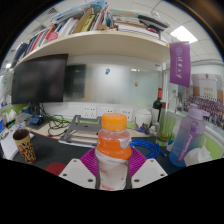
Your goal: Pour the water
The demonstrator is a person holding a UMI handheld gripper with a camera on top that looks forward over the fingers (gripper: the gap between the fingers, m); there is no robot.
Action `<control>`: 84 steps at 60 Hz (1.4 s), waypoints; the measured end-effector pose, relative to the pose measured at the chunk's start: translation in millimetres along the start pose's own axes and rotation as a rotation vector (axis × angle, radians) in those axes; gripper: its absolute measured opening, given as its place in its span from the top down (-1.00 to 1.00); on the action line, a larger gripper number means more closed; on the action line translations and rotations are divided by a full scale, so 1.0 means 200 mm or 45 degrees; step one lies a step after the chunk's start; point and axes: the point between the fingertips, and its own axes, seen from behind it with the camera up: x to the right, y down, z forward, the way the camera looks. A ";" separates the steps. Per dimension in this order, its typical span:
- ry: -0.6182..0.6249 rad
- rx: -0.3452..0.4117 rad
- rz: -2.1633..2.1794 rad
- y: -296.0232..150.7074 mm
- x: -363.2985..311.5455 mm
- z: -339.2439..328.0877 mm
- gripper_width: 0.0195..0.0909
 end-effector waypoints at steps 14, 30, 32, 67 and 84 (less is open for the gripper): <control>0.061 -0.048 -0.359 -0.20 -0.12 -0.06 0.56; 0.057 -0.143 -1.177 -0.37 -0.50 -0.16 0.50; 0.047 -0.137 -1.261 -0.38 -0.56 -0.17 0.50; 0.014 -0.198 -2.471 -0.34 -1.05 -0.08 0.50; -0.063 -0.248 -2.316 -0.28 -1.08 -0.11 0.50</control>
